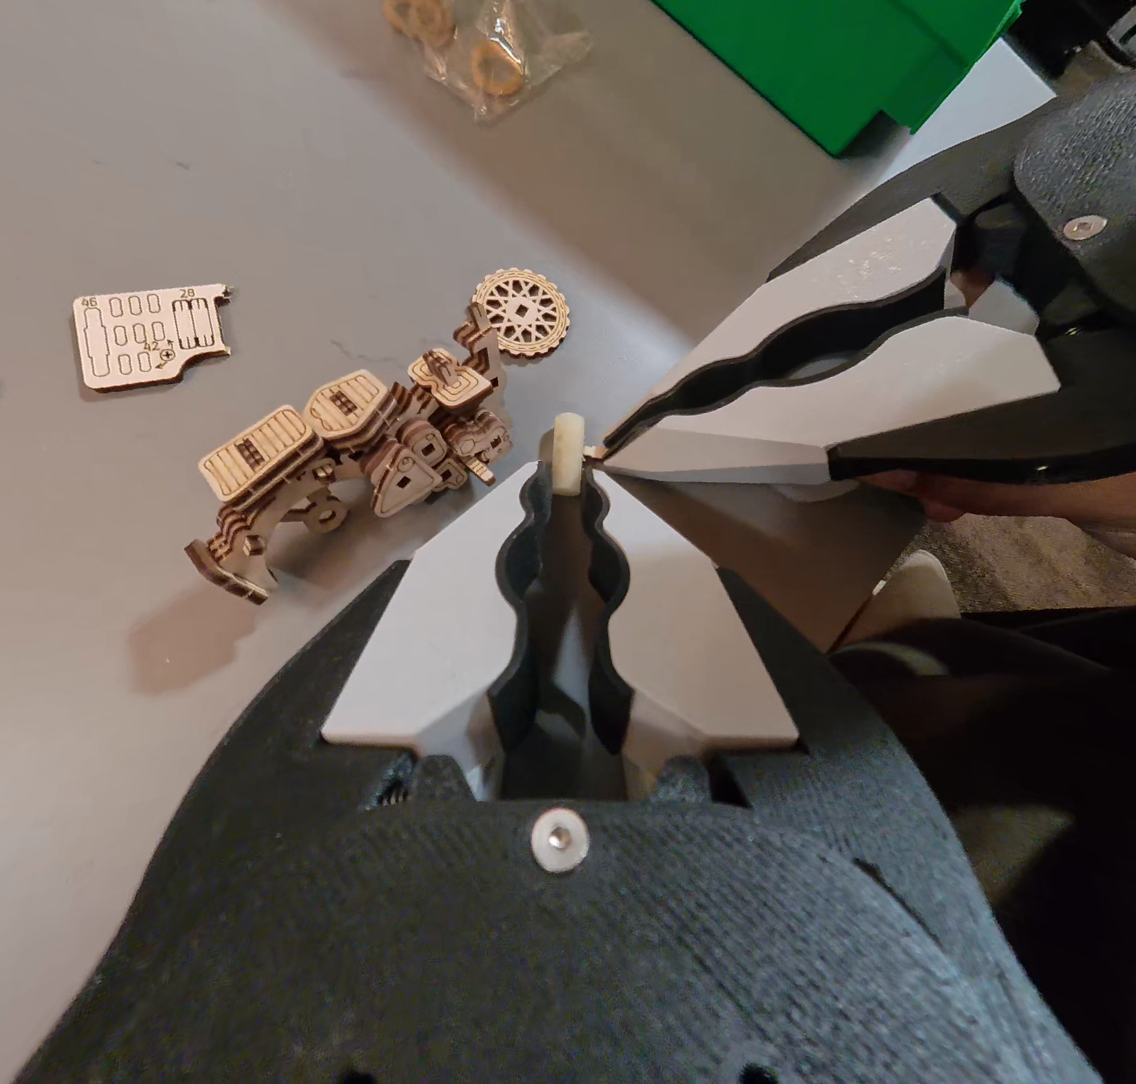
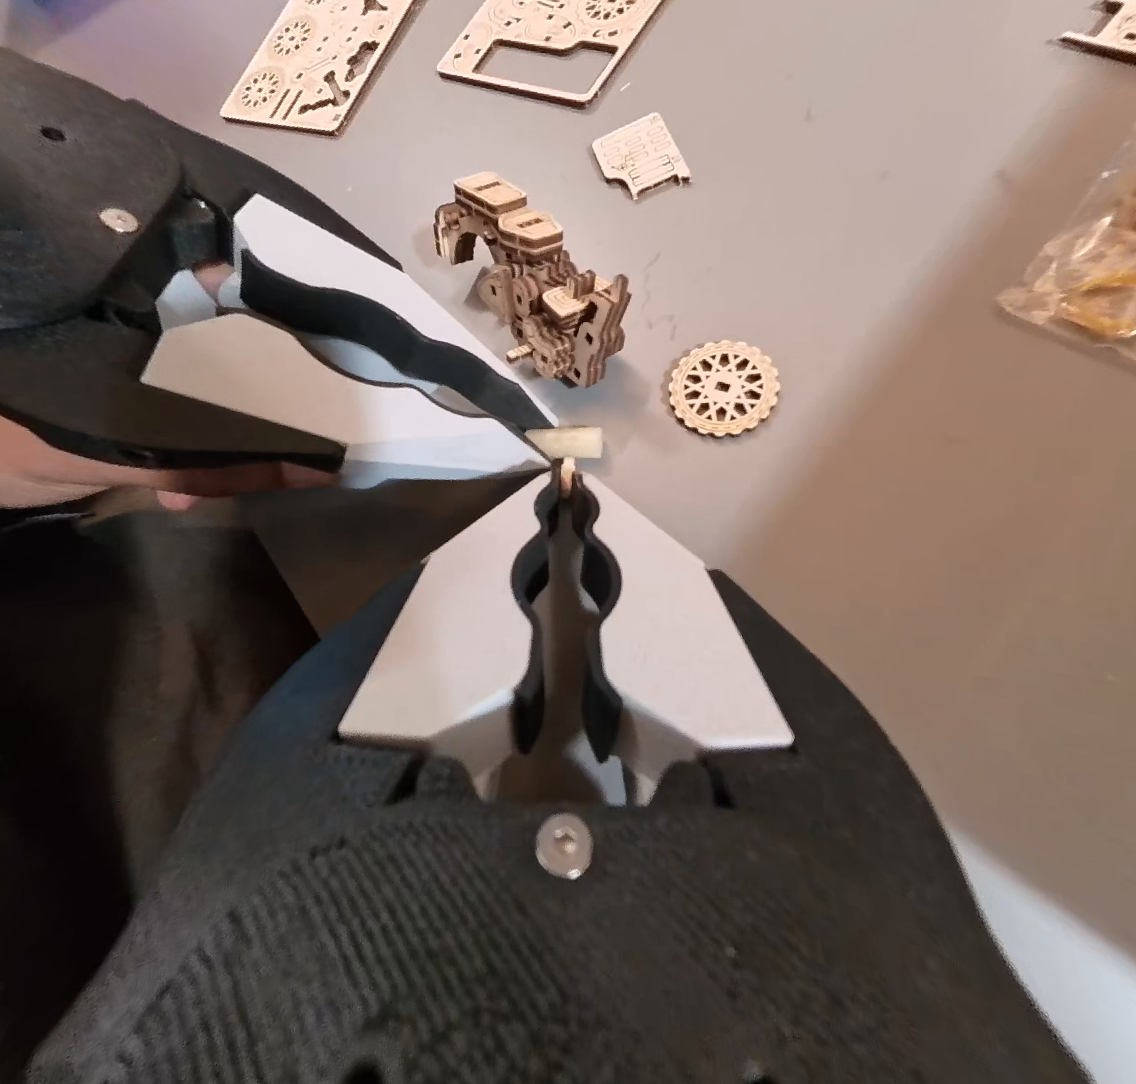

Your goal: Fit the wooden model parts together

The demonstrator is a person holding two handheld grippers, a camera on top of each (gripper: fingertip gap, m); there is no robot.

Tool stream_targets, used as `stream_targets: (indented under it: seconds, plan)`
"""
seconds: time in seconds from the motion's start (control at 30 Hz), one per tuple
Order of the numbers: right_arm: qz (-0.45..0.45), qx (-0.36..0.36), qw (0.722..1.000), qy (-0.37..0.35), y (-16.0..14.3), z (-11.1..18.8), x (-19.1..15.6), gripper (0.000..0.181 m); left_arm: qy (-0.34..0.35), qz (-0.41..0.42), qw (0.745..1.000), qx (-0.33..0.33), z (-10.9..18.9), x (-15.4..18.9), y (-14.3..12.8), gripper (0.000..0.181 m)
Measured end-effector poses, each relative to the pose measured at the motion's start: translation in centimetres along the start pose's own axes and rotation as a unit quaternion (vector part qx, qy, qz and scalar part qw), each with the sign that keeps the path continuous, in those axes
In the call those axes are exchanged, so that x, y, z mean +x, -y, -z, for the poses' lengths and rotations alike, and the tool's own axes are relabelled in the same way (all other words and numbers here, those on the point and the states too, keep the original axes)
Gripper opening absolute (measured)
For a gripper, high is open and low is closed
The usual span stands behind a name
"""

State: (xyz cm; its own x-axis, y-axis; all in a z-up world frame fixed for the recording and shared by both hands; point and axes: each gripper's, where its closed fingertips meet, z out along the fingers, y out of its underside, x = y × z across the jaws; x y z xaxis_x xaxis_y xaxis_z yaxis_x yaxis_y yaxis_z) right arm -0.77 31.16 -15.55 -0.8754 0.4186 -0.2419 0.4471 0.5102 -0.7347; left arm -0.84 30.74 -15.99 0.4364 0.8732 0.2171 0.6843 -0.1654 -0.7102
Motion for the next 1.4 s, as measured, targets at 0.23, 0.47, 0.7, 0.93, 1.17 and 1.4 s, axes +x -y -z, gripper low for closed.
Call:
stream_targets:
  seconds: [0.23,0.47,0.7,0.93,1.17,1.4]
  plan:
    - [0.000,0.004,1.000,-0.001,0.1,0.0,-0.1,0.001,0.004,-0.005,1.000,-0.001,0.0,0.0,0.0,0.009]
    - [0.006,0.007,1.000,-0.013,0.3,0.0,0.1,0.001,0.010,-0.012,1.000,-0.002,0.0,0.0,-0.1,0.010]
    - [0.018,0.040,0.999,-0.005,1.4,0.2,-0.4,0.000,-0.009,-0.007,1.000,-0.003,-0.2,0.6,-0.1,0.010]
    - [-0.004,0.106,0.994,-0.039,2.9,3.7,2.1,0.000,-0.020,0.004,1.000,-0.002,-0.2,0.6,0.0,0.009]
    - [0.056,-0.042,0.959,-0.276,-0.6,8.5,10.2,0.020,-0.017,0.009,1.000,0.003,-0.1,0.4,0.1,0.009]
    - [0.059,-0.108,0.910,-0.397,-3.2,9.8,13.8,0.035,-0.025,0.021,0.999,0.008,0.0,0.4,0.2,0.009]
